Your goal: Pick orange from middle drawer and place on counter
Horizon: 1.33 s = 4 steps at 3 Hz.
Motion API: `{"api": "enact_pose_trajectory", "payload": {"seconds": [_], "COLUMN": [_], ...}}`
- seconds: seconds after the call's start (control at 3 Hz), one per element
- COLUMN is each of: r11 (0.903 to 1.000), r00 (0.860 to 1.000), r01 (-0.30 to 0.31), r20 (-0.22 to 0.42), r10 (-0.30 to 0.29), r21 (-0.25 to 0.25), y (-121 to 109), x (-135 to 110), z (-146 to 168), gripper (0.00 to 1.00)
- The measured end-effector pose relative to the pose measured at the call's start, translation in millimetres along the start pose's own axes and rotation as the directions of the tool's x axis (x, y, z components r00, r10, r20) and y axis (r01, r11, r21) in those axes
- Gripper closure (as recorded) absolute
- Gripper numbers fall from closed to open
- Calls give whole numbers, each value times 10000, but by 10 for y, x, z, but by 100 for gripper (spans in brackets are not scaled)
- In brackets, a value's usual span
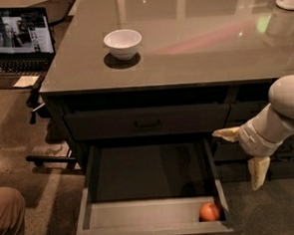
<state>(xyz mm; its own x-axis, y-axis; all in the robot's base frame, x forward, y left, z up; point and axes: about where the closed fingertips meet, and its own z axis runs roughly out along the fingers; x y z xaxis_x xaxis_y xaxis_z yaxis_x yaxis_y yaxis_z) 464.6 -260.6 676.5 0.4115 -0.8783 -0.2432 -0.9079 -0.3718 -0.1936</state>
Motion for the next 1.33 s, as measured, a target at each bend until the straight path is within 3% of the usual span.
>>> {"api": "enact_pose_trajectory", "payload": {"seconds": [0.33,0.67,1.33], "r11": [9974,9941,9915], "r00": [9988,9962,9884], "r01": [457,750,1075], "r20": [226,507,1152], "r10": [-445,-711,-987], "r21": [-565,-784,-728], "y": [-52,-51,30], "x": [3,115,404], "z": [510,985,1560], "gripper": [0,0,0]}}
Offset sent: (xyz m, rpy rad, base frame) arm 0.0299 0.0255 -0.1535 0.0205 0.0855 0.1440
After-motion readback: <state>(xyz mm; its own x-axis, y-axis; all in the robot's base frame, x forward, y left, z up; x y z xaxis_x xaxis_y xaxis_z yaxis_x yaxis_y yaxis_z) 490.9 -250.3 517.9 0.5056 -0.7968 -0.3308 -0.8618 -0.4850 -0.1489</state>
